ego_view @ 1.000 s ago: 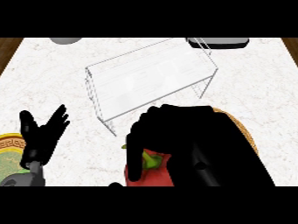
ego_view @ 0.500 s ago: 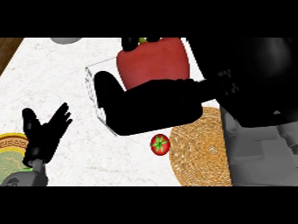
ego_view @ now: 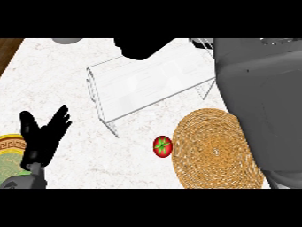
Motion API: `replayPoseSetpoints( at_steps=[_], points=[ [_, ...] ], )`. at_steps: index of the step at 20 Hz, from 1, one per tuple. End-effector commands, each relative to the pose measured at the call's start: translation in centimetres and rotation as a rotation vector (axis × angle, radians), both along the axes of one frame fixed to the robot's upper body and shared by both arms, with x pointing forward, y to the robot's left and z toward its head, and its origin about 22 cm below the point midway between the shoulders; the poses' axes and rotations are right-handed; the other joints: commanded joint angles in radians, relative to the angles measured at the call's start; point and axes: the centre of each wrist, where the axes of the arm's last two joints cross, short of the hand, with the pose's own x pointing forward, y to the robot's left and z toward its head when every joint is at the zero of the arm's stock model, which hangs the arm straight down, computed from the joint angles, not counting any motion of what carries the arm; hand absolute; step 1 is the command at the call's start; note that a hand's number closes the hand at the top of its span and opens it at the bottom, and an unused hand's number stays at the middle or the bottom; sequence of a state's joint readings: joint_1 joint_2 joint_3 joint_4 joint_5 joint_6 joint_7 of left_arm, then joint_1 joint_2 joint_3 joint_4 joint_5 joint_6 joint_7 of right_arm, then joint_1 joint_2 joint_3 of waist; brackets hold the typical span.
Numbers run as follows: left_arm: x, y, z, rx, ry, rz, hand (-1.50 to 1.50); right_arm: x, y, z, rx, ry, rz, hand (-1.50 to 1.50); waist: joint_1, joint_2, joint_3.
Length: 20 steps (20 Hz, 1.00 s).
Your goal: Pick the bell pepper from the placemat and place it in the tiered shelf
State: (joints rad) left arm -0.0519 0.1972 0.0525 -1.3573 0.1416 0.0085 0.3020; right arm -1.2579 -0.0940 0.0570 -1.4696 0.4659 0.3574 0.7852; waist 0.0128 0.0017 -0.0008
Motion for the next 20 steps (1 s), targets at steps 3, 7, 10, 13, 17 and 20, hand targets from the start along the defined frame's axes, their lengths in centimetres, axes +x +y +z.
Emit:
replayPoseSetpoints(
  at_steps=[3,7,10,13,17,20],
  points=[
    [-0.7,1.1,-0.2,-0.004,-0.011,0.009,0.0,4.1,-0.2,-2.5,-0.049,0.003,0.005,1.5,0.003,0.001,0.0],
    [-0.4,0.6,0.5,-0.014,-0.013,0.004,0.0,5.7,1.2,-4.1,-0.053,-0.018,-0.004,1.5,0.006,0.001,0.0],
    [-0.9,1.8,-0.7,0.009,0.006,0.01,0.0,6.6,1.5,-5.2,-0.06,-0.009,-0.011,1.5,0.003,0.001,0.0],
    [0.2,0.3,0.2,-0.005,-0.001,-0.016,0.0,6.4,3.5,-4.5,-0.082,-0.018,-0.006,1.5,0.002,0.0,0.0],
    [-0.5,-0.7,-0.8,-0.021,-0.007,0.001,0.0,8.6,2.3,-3.3,-0.047,-0.044,-0.002,1.5,0.009,0.003,0.0],
    [-0.9,-0.2,-1.9,-0.009,-0.011,-0.007,0.0,9.0,2.7,-5.5,-0.018,-0.034,0.045,1.5,0.005,0.002,0.0]
  ],
)
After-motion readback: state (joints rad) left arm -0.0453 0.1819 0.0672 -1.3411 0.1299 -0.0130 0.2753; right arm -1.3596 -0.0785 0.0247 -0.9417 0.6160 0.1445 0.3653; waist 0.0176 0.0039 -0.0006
